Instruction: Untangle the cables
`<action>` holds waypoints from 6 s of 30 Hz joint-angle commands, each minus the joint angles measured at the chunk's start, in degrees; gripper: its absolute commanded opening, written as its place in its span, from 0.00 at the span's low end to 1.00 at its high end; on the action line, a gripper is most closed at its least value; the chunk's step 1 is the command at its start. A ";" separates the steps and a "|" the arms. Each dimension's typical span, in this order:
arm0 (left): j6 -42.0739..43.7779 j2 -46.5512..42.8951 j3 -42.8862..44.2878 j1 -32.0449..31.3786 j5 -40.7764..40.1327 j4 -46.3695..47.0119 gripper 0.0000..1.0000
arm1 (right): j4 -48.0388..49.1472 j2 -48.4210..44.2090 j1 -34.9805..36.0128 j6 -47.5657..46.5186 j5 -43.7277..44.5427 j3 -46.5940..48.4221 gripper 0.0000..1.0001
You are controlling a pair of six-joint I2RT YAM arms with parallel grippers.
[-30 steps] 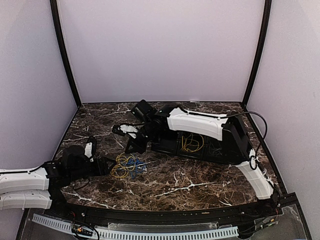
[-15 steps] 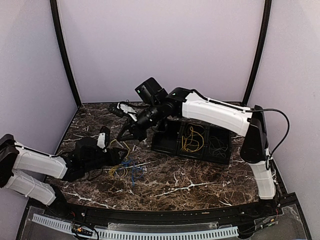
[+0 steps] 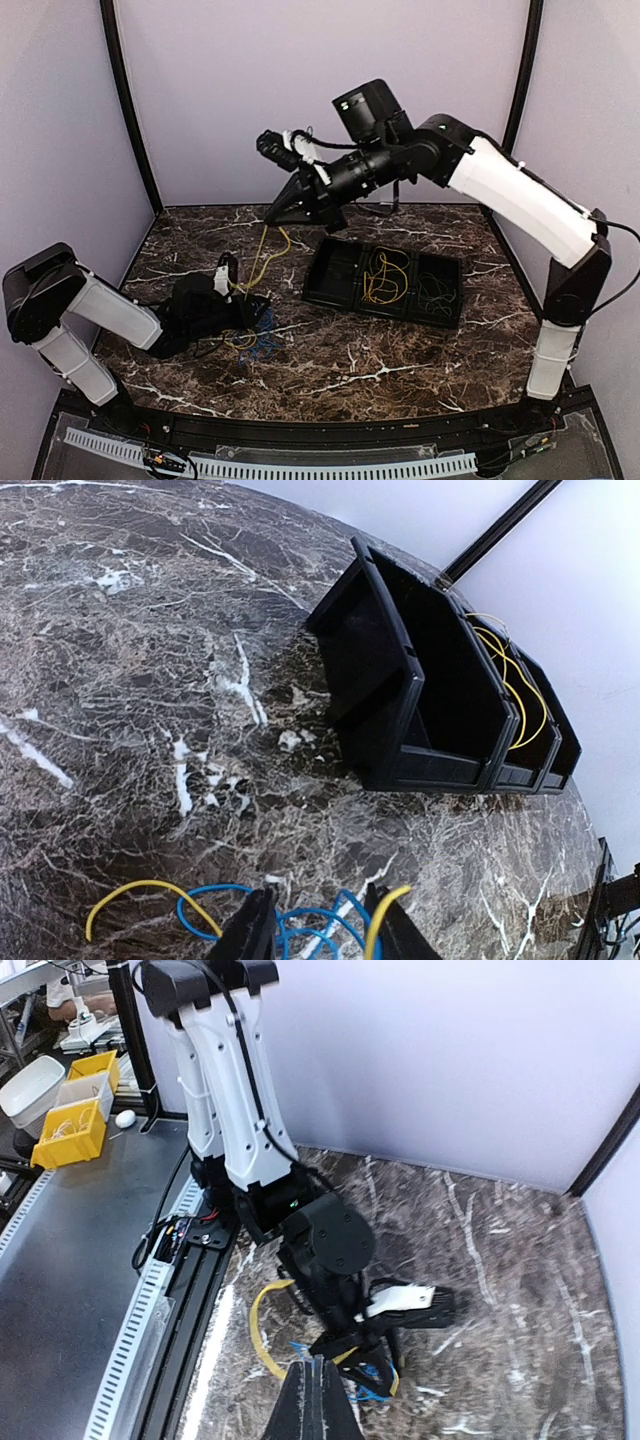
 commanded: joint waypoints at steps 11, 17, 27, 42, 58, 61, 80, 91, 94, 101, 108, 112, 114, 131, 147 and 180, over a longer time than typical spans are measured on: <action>1.06 1.09 -3.23 0.48 -5.05 -10.04 0.35 | 3.42 -13.46 -15.42 -1.00 -5.21 2.79 0.00; 2.85 -5.92 -6.45 0.54 -1.65 -4.58 0.34 | 3.89 -9.82 -12.68 -4.44 -1.84 -6.63 0.23; 6.65 -14.44 -6.67 0.49 0.93 -10.01 0.34 | 11.41 1.40 -3.77 -12.07 7.52 -22.42 0.49; 6.31 -21.51 -7.69 0.48 4.47 -12.62 0.34 | 14.87 18.18 0.95 -6.89 12.78 -11.08 0.49; 3.22 -10.53 -6.94 0.48 -2.74 -12.54 0.49 | 11.16 0.50 -0.08 -5.30 0.47 -8.67 0.00; 3.35 -8.13 -6.66 0.49 -2.53 -11.84 0.49 | 10.12 -1.68 -0.98 -4.68 -0.01 -6.22 0.00; 6.92 -21.40 -6.77 0.52 2.53 -16.51 0.54 | 14.75 -10.52 -15.29 -3.44 2.98 -15.08 0.00; 7.97 -35.99 -2.98 0.49 -5.72 -28.79 0.58 | 23.92 -16.16 -27.39 -1.26 0.43 -38.32 0.00; 8.45 -37.96 -2.65 0.59 -7.00 -30.14 0.58 | 24.50 -16.16 -29.18 -0.90 -0.61 -40.87 0.00; 8.48 -40.10 -2.25 0.49 -9.31 -32.06 0.58 | 23.89 -16.94 -33.39 -0.61 -2.45 -44.91 0.00; 8.65 -40.68 -3.04 0.51 -10.39 -31.58 0.58 | 27.73 -18.70 -35.22 0.20 -2.46 -52.09 0.00; 8.67 -40.53 -3.52 0.51 -10.52 -31.38 0.58 | 28.55 -17.60 -36.03 0.12 -2.54 -55.22 0.00; 8.65 -40.53 -3.75 0.52 -10.64 -31.15 0.58 | 28.97 -16.77 -36.27 0.05 -2.06 -56.42 0.00; 8.72 -40.55 -4.80 0.48 -11.43 -29.94 0.58 | 24.49 -20.27 -41.06 -2.67 -0.27 -60.69 0.00; 8.46 -39.31 -4.91 0.52 -10.64 -29.98 0.58 | 18.74 -11.30 -39.71 -2.16 5.19 -53.13 0.00; 4.87 -39.95 -2.52 0.56 -11.92 -36.79 0.61 | 7.38 -2.53 -28.87 0.44 21.70 -38.19 0.16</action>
